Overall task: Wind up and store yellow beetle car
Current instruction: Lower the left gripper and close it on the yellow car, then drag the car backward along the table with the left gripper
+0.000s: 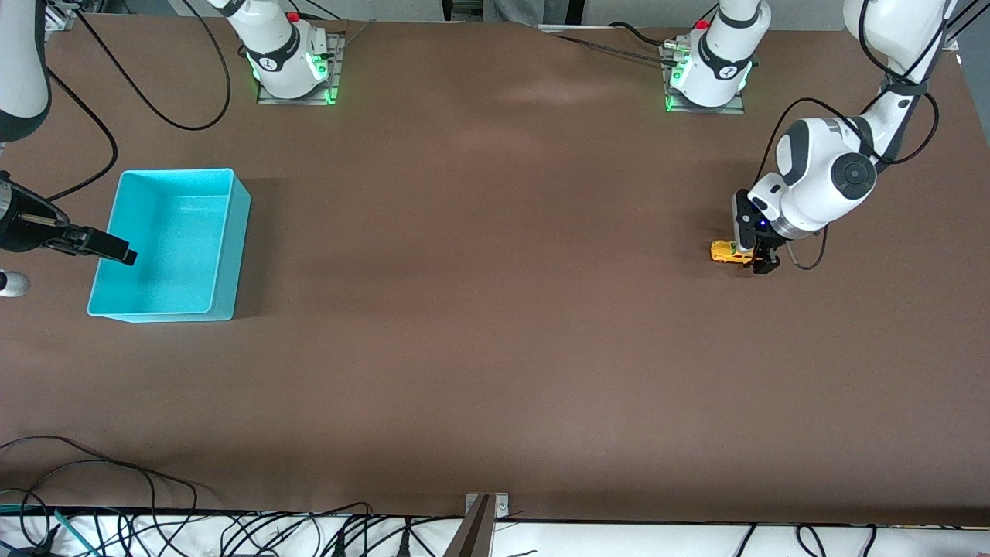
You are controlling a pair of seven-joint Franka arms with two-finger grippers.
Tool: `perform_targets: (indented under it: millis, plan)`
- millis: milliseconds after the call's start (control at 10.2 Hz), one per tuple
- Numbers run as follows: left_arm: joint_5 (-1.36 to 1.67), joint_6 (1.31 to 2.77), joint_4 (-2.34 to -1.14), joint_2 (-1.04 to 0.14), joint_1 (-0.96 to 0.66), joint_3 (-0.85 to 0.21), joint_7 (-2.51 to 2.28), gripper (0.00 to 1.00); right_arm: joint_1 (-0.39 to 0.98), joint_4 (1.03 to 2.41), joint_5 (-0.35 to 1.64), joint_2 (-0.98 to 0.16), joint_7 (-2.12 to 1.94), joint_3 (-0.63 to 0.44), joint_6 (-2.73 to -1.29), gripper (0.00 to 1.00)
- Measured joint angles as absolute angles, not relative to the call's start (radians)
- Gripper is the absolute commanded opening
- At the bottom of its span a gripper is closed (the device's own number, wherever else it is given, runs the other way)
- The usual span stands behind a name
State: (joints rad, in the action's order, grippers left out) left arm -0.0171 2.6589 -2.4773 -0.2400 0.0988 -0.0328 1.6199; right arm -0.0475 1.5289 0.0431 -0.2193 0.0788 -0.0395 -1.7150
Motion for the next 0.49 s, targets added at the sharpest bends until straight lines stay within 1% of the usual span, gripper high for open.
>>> perform_targets:
  millis: [98,196,490]
  plan:
    - [-0.017,2.659,-2.475,-0.242,0.099,-0.033,1.62,0.22,-0.047,1.529,0.043,-0.219,0.079,-0.04,-1.715,1.0]
    - [-0.017,2.659,-2.474,-0.243,0.099,-0.033,1.62,0.01,-0.047,1.529,0.043,-0.219,0.079,-0.04,-1.715,1.0]
    - [-0.017,2.66,-2.467,-0.243,0.099,-0.033,1.62,0.0,-0.047,1.529,0.043,-0.219,0.079,-0.04,-1.715,1.0]
